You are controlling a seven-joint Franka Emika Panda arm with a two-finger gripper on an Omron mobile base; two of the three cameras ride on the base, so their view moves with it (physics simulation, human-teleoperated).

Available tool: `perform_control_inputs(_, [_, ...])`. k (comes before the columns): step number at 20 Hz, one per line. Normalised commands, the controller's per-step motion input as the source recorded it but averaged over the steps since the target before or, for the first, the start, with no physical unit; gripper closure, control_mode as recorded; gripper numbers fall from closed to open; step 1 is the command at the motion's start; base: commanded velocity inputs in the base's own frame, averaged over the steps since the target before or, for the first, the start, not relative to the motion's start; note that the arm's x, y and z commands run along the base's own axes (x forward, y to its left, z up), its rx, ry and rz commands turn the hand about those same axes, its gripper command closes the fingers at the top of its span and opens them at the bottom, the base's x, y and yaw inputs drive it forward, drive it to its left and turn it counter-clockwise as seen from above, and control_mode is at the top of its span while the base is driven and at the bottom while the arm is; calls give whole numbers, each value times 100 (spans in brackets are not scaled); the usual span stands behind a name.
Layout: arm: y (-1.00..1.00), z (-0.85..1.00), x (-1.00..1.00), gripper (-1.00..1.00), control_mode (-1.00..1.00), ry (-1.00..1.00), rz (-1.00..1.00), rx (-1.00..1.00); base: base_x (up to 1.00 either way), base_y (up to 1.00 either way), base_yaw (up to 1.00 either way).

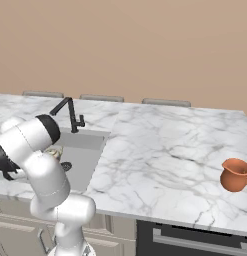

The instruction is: Pick the glass cup and jug and place them in the sink. Then turn on the water.

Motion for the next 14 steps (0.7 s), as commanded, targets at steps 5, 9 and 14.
perform_control_inputs(5, [-1,72,-1,-100,-100,0,-4,8,0,0,0])
perform_control_inputs(9, [-1,100,-3,-100,-100,0,-8,17,0,0,0])
perform_control_inputs(14, [-15,100,-1,-100,-100,2,-7,16,0,0,0])
